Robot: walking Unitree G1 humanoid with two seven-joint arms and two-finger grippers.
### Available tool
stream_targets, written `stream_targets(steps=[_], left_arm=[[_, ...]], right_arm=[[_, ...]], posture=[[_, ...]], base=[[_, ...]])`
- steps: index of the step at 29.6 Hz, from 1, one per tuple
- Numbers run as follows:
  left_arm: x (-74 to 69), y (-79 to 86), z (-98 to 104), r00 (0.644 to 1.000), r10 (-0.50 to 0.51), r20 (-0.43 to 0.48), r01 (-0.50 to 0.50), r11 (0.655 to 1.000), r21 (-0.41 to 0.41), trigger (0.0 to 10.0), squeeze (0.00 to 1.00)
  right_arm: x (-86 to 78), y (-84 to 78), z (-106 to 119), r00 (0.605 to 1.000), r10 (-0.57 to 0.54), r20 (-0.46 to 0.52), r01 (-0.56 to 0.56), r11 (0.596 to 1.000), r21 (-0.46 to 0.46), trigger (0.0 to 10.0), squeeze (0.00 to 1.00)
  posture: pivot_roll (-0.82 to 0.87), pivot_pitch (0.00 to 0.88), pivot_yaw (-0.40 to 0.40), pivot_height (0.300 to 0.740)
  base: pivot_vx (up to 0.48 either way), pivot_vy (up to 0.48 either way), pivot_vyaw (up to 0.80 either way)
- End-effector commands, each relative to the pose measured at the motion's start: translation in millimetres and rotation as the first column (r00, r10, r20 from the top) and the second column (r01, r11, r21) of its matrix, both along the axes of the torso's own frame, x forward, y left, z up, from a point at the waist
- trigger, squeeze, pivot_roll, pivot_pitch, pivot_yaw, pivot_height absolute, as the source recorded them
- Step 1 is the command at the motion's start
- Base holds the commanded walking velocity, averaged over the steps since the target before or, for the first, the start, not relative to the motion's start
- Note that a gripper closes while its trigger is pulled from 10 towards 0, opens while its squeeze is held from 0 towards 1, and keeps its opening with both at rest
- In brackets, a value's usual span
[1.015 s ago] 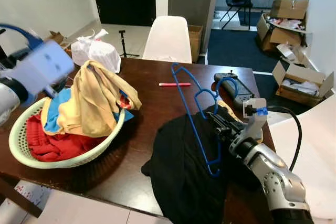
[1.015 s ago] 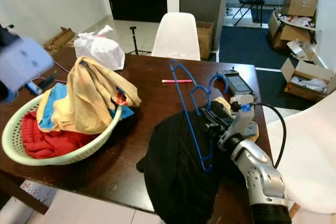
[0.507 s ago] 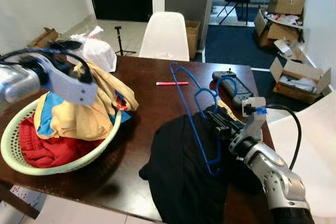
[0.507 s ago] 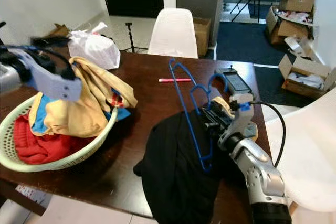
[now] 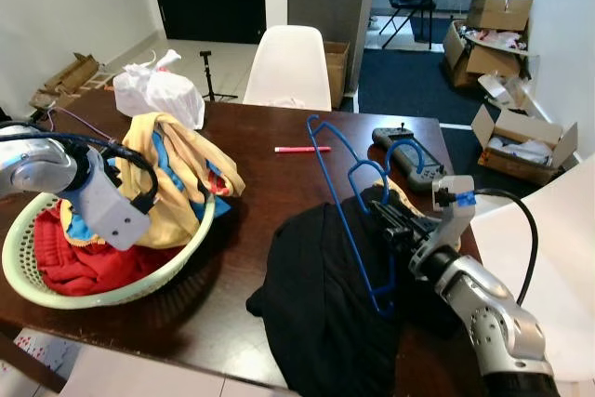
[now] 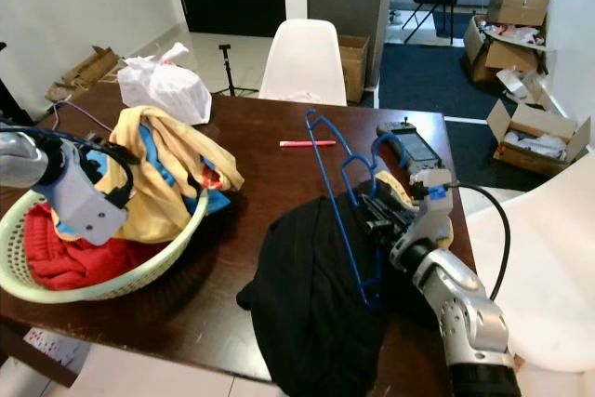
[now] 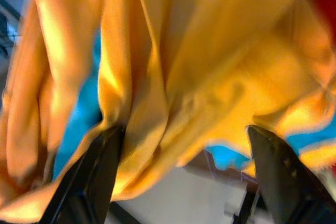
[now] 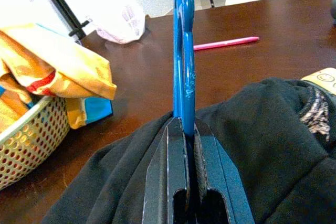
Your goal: Hang hanger
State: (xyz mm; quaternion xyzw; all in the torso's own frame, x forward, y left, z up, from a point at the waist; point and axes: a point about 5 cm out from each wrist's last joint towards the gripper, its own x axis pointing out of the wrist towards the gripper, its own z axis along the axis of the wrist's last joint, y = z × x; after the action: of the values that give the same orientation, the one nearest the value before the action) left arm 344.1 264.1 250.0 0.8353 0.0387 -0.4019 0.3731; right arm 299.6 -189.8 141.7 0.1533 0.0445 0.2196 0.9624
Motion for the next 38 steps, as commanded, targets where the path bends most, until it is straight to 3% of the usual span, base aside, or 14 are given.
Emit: stream_targets(steps=[1, 6, 9, 17, 18, 19, 25, 38], left_arm=[[2.0, 0.2, 0.5, 1.000, -0.008, -0.004, 0.008, 0.999, 0.037, 10.0, 0.00], [12.5, -1.2, 18.2, 0.995, -0.021, 0.096, 0.012, 0.996, 0.094, 10.0, 0.00], [23.4, -6.3, 33.4, 0.971, -0.065, 0.229, 0.041, 0.993, 0.111, 10.0, 0.00], [26.9, -5.6, 27.2, 0.969, -0.097, 0.229, 0.063, 0.987, 0.150, 10.0, 0.00], [27.2, -2.8, 20.4, 0.969, -0.106, 0.222, 0.070, 0.984, 0.163, 2.7, 0.00], [26.9, -0.1, 14.3, 0.971, -0.109, 0.214, 0.073, 0.983, 0.168, 0.0, 0.00], [25.1, 8.2, -5.0, 0.970, -0.141, 0.197, 0.102, 0.975, 0.196, 0.0, 0.00], [27.5, 10.7, -0.2, 0.960, -0.144, 0.242, 0.097, 0.976, 0.195, 0.0, 0.00]], right_arm=[[-1.8, -1.1, -1.4, 1.000, 0.001, -0.005, -0.001, 1.000, 0.003, 10.0, 0.00], [-2.3, -0.6, -1.5, 1.000, 0.003, -0.006, -0.003, 1.000, 0.008, 10.0, 0.00], [-4.0, 1.3, -1.4, 1.000, 0.001, -0.002, -0.001, 1.000, 0.011, 10.0, 0.00], [-5.4, 2.0, -0.8, 1.000, -0.005, 0.002, 0.005, 1.000, 0.009, 10.0, 0.00], [-5.7, 2.1, -0.2, 1.000, -0.007, 0.004, 0.007, 1.000, 0.008, 10.0, 0.00], [-5.8, 2.3, 0.2, 1.000, -0.008, 0.006, 0.008, 1.000, 0.007, 10.0, 0.00], [-5.6, 3.2, 2.3, 1.000, -0.009, 0.010, 0.009, 1.000, 0.002, 10.0, 0.00], [-4.6, 3.6, 4.3, 1.000, -0.017, 0.015, 0.017, 1.000, -0.001, 10.0, 0.00]], posture=[[0.00, 0.026, 0.027, 0.740], [0.00, 0.028, 0.028, 0.740], [0.00, 0.037, 0.040, 0.740], [0.00, 0.039, 0.042, 0.740], [0.00, 0.043, 0.046, 0.740], [0.00, 0.043, 0.046, 0.740], [0.00, 0.047, 0.043, 0.740], [0.00, 0.047, 0.046, 0.740]], base=[[0.000, 0.000, 0.00], [0.000, 0.000, 0.00], [0.000, 0.000, 0.00], [0.000, 0.000, 0.00], [0.000, 0.000, 0.00], [0.000, 0.000, 0.00], [0.000, 0.000, 0.00], [0.000, 0.000, 0.00]])
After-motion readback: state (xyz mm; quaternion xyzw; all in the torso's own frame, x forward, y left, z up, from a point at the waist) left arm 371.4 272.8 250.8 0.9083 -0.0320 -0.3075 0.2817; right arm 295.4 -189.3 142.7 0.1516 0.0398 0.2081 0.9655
